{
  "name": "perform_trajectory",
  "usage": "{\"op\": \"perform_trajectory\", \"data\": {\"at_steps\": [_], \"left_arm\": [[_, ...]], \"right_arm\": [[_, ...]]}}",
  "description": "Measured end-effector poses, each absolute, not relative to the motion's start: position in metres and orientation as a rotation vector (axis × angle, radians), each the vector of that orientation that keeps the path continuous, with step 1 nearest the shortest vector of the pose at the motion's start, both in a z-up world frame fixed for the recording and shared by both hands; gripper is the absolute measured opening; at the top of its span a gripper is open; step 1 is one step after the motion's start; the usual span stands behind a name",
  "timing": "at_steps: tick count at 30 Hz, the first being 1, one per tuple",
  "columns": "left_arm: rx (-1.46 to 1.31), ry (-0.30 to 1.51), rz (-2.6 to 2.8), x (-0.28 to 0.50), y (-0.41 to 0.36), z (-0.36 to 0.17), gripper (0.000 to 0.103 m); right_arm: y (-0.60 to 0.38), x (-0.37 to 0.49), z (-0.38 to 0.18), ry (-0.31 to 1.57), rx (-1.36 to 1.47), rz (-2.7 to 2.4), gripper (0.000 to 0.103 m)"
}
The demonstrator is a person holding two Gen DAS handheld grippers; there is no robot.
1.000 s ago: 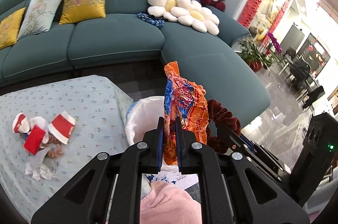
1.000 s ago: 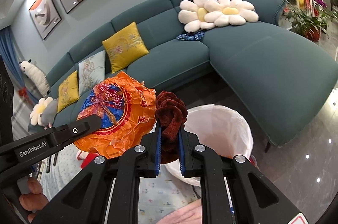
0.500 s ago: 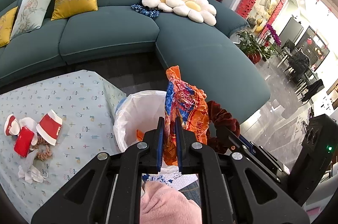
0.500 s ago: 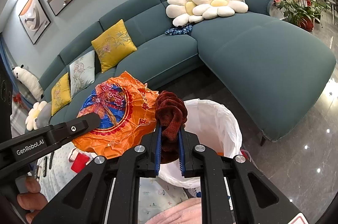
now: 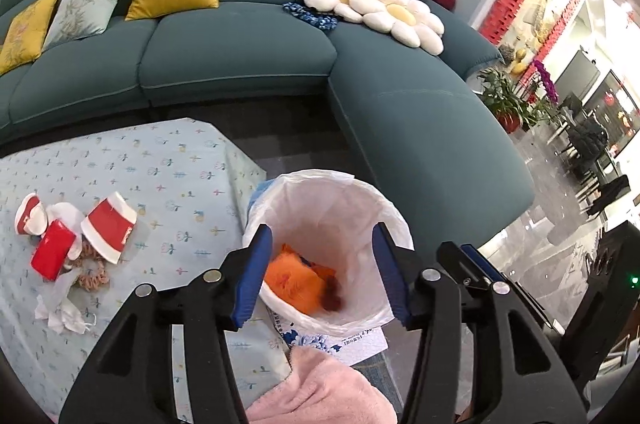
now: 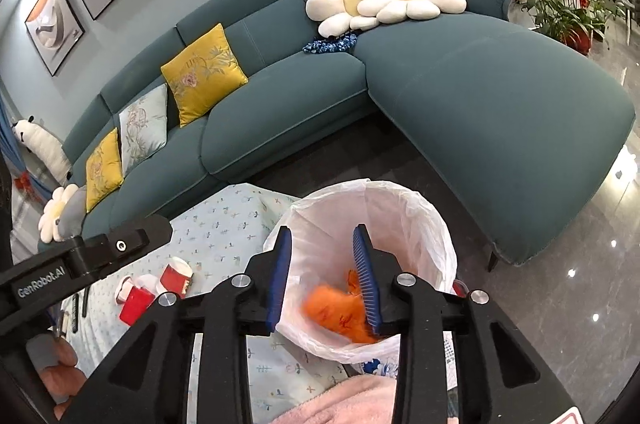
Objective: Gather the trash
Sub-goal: 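Grasp the white tissues with the left tool while the right tool grasps the grey mask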
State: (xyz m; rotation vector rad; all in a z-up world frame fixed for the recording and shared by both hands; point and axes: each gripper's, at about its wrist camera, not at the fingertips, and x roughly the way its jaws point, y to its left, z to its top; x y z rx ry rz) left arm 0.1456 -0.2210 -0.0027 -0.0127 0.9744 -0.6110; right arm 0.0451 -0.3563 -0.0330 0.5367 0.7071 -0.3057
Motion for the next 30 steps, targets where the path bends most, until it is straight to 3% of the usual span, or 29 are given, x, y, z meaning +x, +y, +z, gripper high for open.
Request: {"op": "perform_trajectory", "data": {"at_steps": [16,18,24,30], "left_arm": [[-0.098,0.979,-0.499,0.152,-0.134,-0.007,0.053],[-0.116,0.974,-0.473,0.154,-0.115,-0.008,0.059],[-0.157,0.979,-0.403,0.162,-0.065,-0.015,0.061],[-0.179,0.984,-0.337,0.166,-0.015,-0.025,0.061]], "right_arm": [[-0.296,0.056,-0.012,0.720,0.476,-0.224,0.032],[-0.284,0.059,-0.009,0.724,0.468,-0.204,0.034],[-0.240,0.074,-0.004,0.736,0.431,-0.147,0.041],[-0.200,0.089,-0.005,0.763,0.402,-0.092,0.042]]}}
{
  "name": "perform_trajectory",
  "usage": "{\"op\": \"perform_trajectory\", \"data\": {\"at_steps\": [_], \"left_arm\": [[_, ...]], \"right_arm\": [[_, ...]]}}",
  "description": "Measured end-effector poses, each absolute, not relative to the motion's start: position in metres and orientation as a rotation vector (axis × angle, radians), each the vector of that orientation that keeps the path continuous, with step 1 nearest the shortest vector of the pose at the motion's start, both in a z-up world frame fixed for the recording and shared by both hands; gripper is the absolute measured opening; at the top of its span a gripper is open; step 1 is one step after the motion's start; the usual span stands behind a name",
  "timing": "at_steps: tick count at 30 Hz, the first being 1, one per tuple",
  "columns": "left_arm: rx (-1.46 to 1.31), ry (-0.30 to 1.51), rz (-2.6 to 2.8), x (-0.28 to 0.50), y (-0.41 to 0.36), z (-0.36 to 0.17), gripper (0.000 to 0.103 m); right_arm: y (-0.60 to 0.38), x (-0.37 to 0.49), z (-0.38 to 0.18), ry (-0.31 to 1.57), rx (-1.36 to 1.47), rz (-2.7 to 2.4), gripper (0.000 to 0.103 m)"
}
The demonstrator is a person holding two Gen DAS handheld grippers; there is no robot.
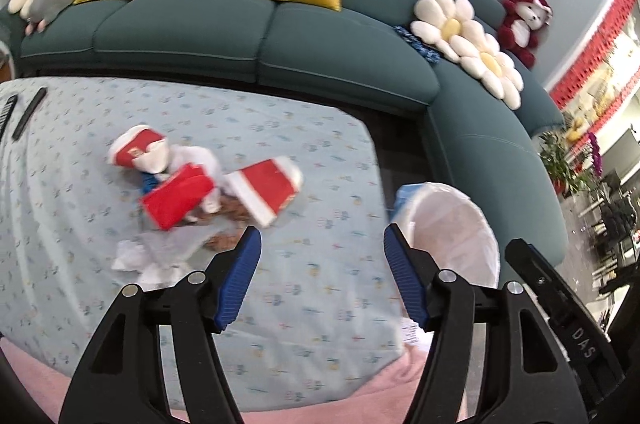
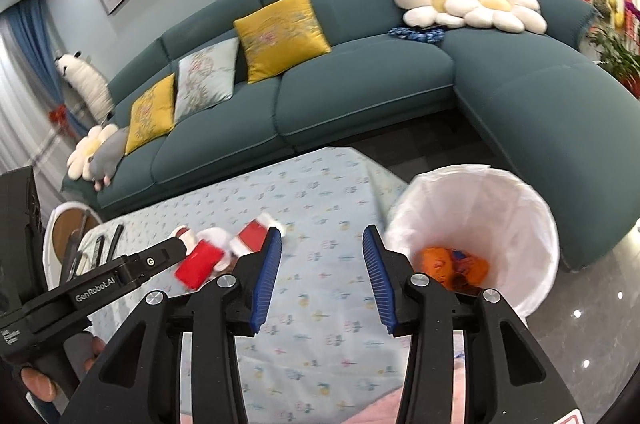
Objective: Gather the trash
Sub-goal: 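Grasp the white tissues with the left tool while the right tool grasps the grey mask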
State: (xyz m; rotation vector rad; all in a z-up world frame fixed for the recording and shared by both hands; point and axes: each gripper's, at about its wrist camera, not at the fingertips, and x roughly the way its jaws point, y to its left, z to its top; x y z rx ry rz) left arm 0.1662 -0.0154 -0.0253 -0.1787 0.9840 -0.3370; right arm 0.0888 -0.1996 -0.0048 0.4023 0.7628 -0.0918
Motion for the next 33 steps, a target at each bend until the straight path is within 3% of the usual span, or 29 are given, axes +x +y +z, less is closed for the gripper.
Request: {"op": "perform_trajectory", "data": {"at_steps": [6,22,33], "left_arm": [[-0.207,1.004,-0.272,0.170,0.036,-0.042,0.066],[-0.269,1.123,-0.103,0.176,0.157,-0.118,0.066],[-0.274,1.215,-0.139,0.190,0.174,-0.170,0.066]], "right_arm": [[-0.159,0.103,-0.012,0.801,0.381,-0.037,0.043],[-0.038,0.150,-0.073,0.981,0.333,0.120,0.047],[-0.004,0.186,-0.125,1.091,0.375,0.150,0.047]]}}
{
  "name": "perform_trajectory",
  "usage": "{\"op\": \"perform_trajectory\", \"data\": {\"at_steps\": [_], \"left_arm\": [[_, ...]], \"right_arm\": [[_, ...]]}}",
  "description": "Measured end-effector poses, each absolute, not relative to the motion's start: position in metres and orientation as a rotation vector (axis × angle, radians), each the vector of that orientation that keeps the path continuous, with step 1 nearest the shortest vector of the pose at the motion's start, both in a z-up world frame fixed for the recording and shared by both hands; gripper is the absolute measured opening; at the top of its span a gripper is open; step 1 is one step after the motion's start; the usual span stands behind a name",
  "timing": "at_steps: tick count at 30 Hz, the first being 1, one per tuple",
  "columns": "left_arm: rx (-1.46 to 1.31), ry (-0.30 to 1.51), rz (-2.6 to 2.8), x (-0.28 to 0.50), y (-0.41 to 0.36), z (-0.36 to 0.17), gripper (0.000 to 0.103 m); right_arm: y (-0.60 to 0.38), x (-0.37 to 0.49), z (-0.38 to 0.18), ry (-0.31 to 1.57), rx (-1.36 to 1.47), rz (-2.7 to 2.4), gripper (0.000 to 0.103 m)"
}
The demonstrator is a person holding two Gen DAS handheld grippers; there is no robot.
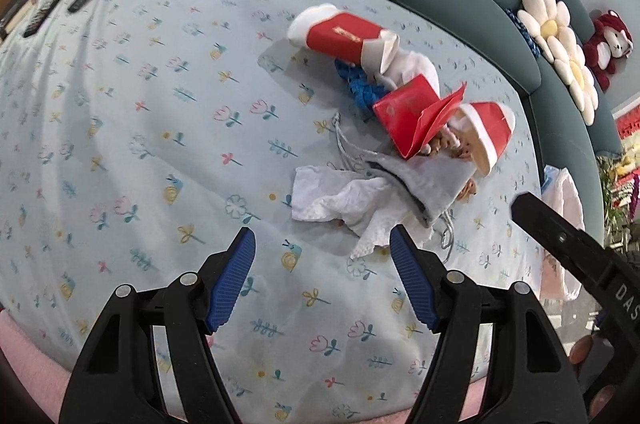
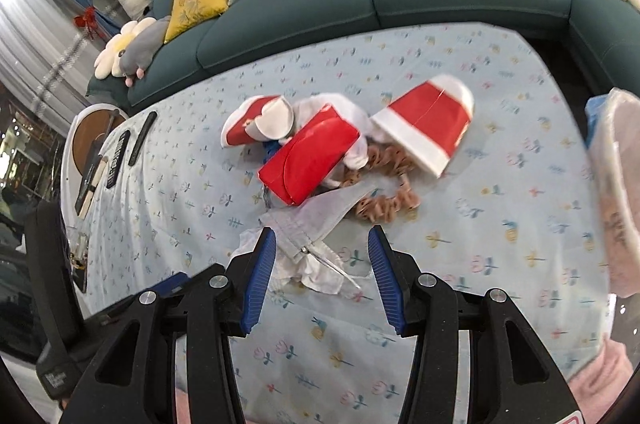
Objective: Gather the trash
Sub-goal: 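Grasp the white tissues with the left tool while the right tool grasps the grey mask, then lift the tissues and mask and carry them toward the wastebasket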
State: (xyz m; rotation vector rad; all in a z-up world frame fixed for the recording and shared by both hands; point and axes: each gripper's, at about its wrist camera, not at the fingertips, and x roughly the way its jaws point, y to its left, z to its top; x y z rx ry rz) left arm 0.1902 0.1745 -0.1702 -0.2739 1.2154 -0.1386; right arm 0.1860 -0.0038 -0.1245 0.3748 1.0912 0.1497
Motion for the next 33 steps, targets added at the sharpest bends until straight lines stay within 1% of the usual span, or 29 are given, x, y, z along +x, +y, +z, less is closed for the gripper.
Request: {"op": "perform_trajectory", "data": {"at_steps": [10,12,13,15,16,17,18,19,20,23,26,33], "left_arm": [[-0.223,1.231,-0.254,0.212,0.158,-0.196,0.066],[-0.215,1.236,-0.274,0.214,0.156,-0.200,0.063],[-0.207,1.239,-0.284,0.215,0.154,-0.202,0.061],[-0.200,1.249,-0.302,0.216,0.151,-0.206,0.051],[-0.196,1.256,-0.310,0.216,0.149,-0.209,0.049],[-0.190,1.254,-0.309,0.215,0.148,-0.209,0.046],[-0.184,1.247,-0.310,0.214,0.147,-0.209,0.038],[-0.182,1.250,-0.320,0.214,0.146,-0.210,0.032],[-0.186,1.255,-0.325,0.213,0.146,-0.211,0.023],[-0.198,1.260,-0.329,0.212,0.146,-0.210,0.009],[-0.192,1.245,-0.330,0.208,0.143,-0.203,0.006],[-0.184,1.170,-0.348,0.197,0.128,-0.163,0.005]], "right_arm": [[0.005,0.213,-0.163,1.168,0.438,0.159,0.047],[0.007,0.216,-0.170,1.181,0.449,0.162,0.047],[0.007,0.217,-0.173,1.188,0.454,0.163,0.047],[0.008,0.220,-0.179,1.200,0.475,0.169,0.045],[0.007,0.220,-0.180,1.203,0.479,0.173,0.044],[0.009,0.221,-0.183,1.207,0.483,0.179,0.038],[0.009,0.221,-0.184,1.209,0.484,0.186,0.031],[0.011,0.222,-0.185,1.211,0.485,0.197,0.027],[0.012,0.222,-0.185,1.210,0.486,0.208,0.018],[0.015,0.220,-0.180,1.196,0.485,0.221,0.012],[0.012,0.217,-0.169,1.170,0.489,0.230,0.007],[-0.002,0.206,-0.121,1.063,0.466,0.236,0.006]]}}
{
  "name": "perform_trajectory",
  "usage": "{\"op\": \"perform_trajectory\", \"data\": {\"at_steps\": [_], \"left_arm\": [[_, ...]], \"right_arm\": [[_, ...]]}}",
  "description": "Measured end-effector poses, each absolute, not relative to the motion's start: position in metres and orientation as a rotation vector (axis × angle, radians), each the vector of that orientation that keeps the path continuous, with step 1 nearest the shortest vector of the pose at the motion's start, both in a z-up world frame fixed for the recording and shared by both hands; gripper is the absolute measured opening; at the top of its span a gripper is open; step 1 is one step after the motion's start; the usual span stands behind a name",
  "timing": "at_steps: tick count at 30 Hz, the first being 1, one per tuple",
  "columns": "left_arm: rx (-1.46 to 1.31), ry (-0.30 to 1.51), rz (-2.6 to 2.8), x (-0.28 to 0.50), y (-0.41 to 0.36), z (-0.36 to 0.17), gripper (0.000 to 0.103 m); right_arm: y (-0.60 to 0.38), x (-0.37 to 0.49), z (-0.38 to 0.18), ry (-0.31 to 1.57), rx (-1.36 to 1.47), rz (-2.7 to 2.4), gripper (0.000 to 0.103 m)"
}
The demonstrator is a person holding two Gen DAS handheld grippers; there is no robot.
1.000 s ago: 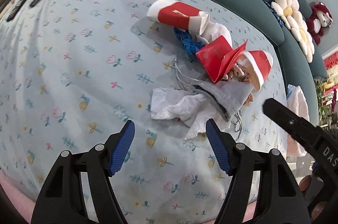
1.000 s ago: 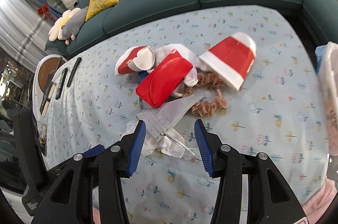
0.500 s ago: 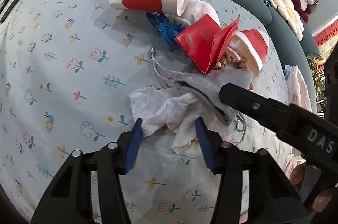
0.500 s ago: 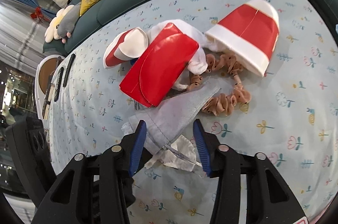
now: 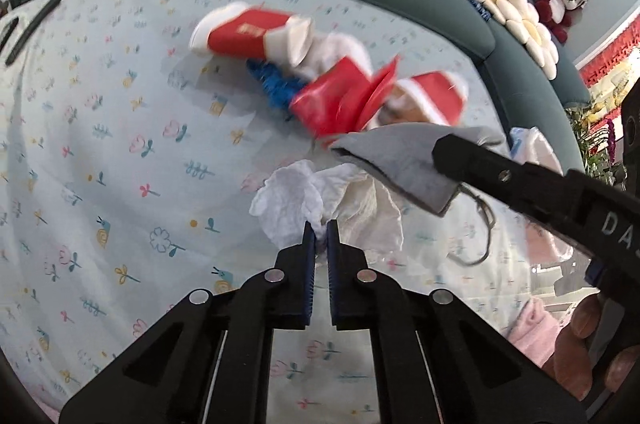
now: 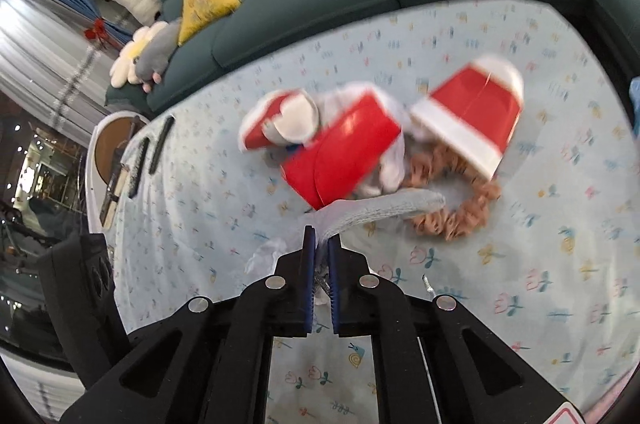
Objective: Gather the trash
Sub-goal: 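Lift the tissues and mask and carry them toward the wastebasket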
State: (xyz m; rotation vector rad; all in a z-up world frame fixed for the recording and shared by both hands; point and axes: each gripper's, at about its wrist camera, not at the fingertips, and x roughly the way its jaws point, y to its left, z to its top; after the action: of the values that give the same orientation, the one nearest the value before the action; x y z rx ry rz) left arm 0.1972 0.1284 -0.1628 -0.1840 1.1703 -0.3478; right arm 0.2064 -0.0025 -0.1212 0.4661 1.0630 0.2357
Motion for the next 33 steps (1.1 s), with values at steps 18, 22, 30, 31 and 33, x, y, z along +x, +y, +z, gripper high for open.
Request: {"op": "perform_trajectory", "data": {"at_steps": [18,22,30,31,33], "left_arm": [[-0.110,0.910,-0.457,0.173,0.040,-0.015,0.005],[-0.087,0.867,-0.494,0.165,0.010,0.010,0.005],[-0.035,0.811,-0.573,0.149,-0.057,0.043,0.005],[-0.030,0.807,-0.585,0.147,-0.066,0.046,0.005],[-0.023,0.802,-0.602,0.143,-0.080,0.048,0.005]], "right_arm": [[-0.108,0.155,0.042,0.697,0.441,0.159,0.006],[-0.142,0.136,0.067,0.636,0.444,0.119,0.006],[-0.202,0.105,0.090,0.573,0.453,0.040,0.006],[-0.209,0.101,0.091,0.568,0.456,0.031,0.006],[-0.226,0.091,0.093,0.556,0.462,0.006,0.006]]}}
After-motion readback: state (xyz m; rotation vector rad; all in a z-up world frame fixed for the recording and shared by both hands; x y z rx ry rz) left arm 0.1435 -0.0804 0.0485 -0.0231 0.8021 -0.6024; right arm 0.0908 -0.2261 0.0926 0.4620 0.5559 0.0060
